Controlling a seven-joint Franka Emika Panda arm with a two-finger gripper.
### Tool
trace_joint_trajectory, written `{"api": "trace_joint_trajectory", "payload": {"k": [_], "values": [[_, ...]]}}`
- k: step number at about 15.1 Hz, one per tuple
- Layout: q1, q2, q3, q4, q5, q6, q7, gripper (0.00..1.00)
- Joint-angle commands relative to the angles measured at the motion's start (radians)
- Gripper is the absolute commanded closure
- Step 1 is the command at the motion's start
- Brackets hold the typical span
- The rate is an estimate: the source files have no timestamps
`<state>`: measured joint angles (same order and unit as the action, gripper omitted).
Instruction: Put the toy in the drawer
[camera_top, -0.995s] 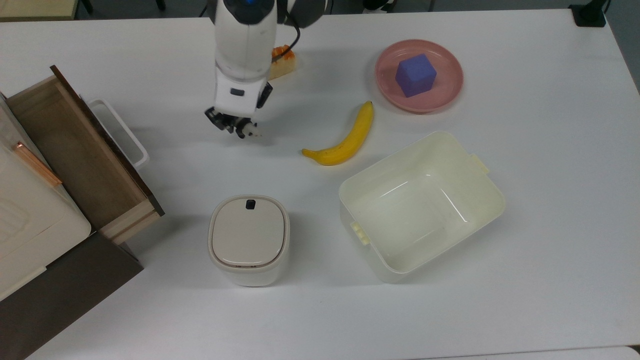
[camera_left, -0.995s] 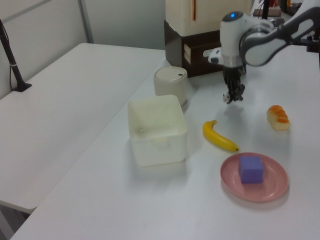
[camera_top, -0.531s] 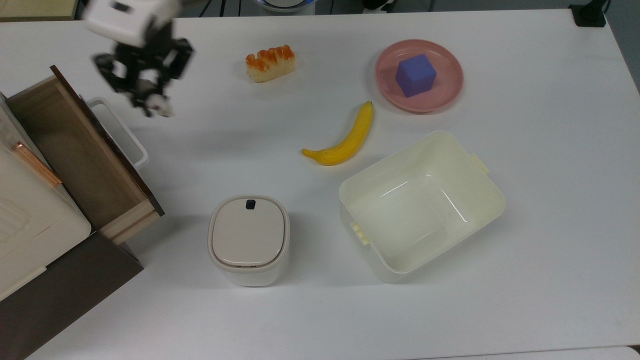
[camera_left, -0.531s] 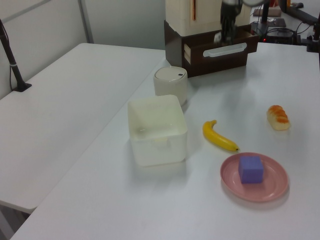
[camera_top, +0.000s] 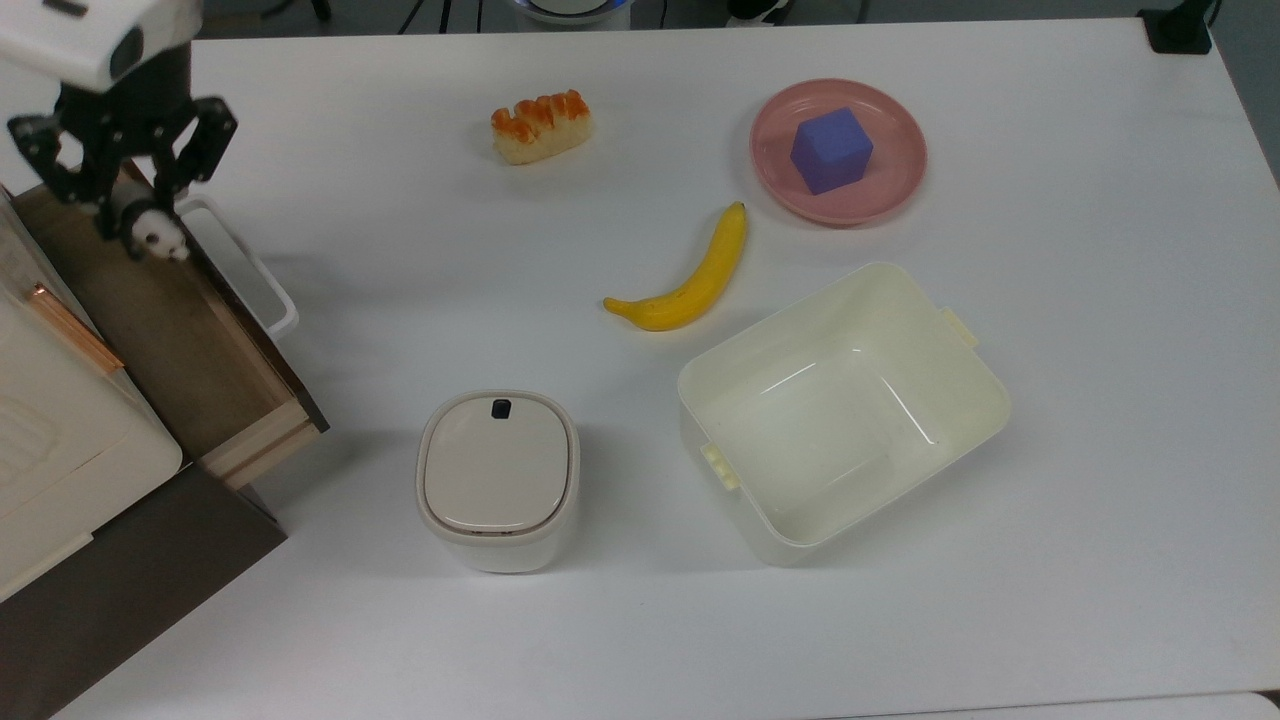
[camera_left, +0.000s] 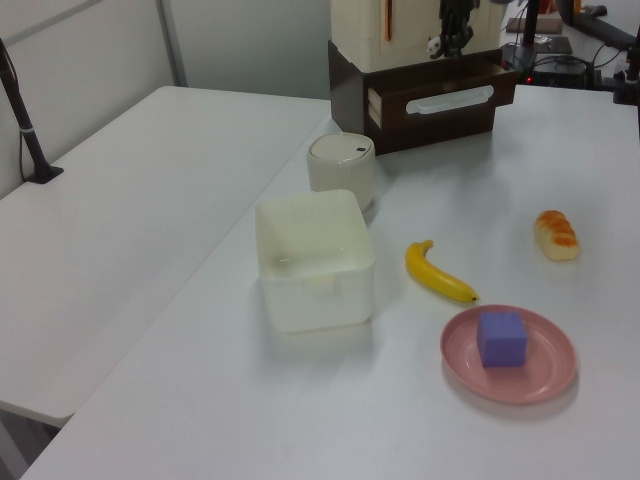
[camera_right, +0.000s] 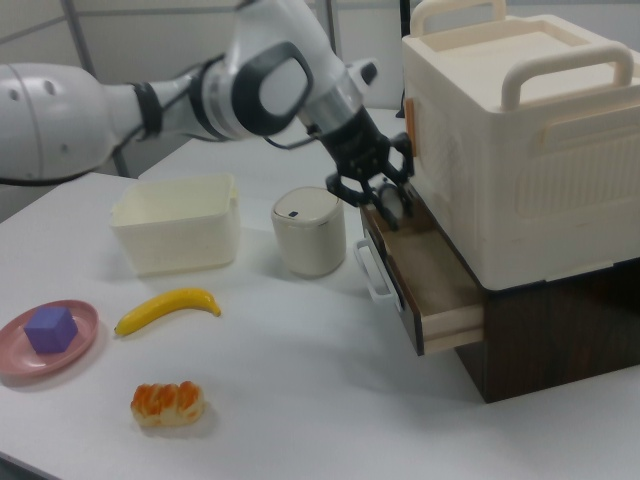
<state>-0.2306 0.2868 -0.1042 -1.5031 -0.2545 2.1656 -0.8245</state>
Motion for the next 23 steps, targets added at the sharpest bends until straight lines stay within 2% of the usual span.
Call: {"api": "trace_joint_trajectory", "payload": {"k": [1, 2, 4, 5, 8, 10, 12, 13, 14, 15, 16, 19, 21, 23], "values": [[-0.015, 0.052, -0.005, 0.032, -0.015, 0.045, -0.021, 0.62], [-0.016, 0.052, -0.005, 0.031, -0.014, 0.045, -0.021, 0.46], [-0.016, 0.051, -0.003, 0.031, -0.012, 0.043, -0.016, 0.25], [-0.013, 0.048, -0.002, 0.029, -0.008, 0.043, -0.010, 0.19], [-0.001, 0.032, 0.008, 0.011, 0.000, 0.016, 0.019, 0.18], [0.029, 0.014, 0.012, -0.008, 0.003, -0.041, 0.117, 0.16], [0.071, 0.005, 0.018, -0.009, 0.014, -0.125, 0.210, 0.09], [0.083, -0.004, 0.034, -0.009, 0.027, -0.165, 0.253, 0.09], [0.085, -0.018, 0.073, -0.009, 0.064, -0.217, 0.315, 0.08], [0.085, -0.037, 0.096, -0.011, 0.095, -0.252, 0.364, 0.02], [0.085, -0.056, 0.113, -0.026, 0.121, -0.280, 0.419, 0.00], [0.117, -0.124, 0.142, -0.081, 0.149, -0.302, 0.568, 0.00], [0.161, -0.161, 0.143, -0.101, 0.155, -0.349, 0.695, 0.00], [0.185, -0.190, 0.144, -0.103, 0.164, -0.429, 0.754, 0.00]]}}
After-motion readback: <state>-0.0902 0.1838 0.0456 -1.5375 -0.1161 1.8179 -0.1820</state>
